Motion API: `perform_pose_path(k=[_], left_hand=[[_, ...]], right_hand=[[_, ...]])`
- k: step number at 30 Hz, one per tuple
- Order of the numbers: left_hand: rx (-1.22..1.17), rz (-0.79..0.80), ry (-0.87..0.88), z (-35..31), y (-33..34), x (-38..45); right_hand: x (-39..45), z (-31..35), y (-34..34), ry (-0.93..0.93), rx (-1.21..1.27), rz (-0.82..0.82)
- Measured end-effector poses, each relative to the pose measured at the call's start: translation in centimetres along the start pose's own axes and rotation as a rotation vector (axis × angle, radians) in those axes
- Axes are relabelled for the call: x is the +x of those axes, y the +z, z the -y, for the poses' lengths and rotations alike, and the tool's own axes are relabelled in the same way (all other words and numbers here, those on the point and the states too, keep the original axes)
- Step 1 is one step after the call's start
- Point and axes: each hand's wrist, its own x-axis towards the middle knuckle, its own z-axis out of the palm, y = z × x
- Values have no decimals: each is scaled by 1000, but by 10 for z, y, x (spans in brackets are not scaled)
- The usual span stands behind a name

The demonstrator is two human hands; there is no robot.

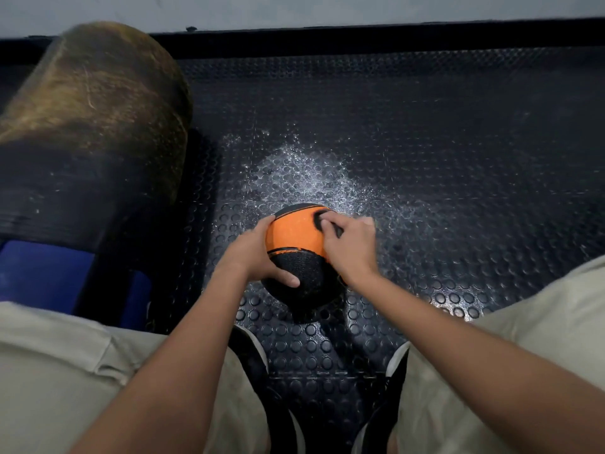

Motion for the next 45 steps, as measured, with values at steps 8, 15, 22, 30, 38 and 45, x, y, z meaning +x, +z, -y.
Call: perform_pose_path(k=[8,15,22,30,38,45], left_hand=[[-43,-85,-77,-1,13,-6],[-23,-73,-87,-3,10,-1],[-49,-74,-82,-2,10,-5],[-55,5,-57,-3,4,4],[-122,-16,-59,-6,6,-2],[-72,-75,-9,-16,15,1]], right_hand=[[18,-16,-9,203,141,-32],[5,-1,4,-42,-15,31],[15,-19,-7,158,136,-12],[1,5,-6,-18,16,72],[25,-16,-12,329,151,-3],[27,7,-5,31,58,64]])
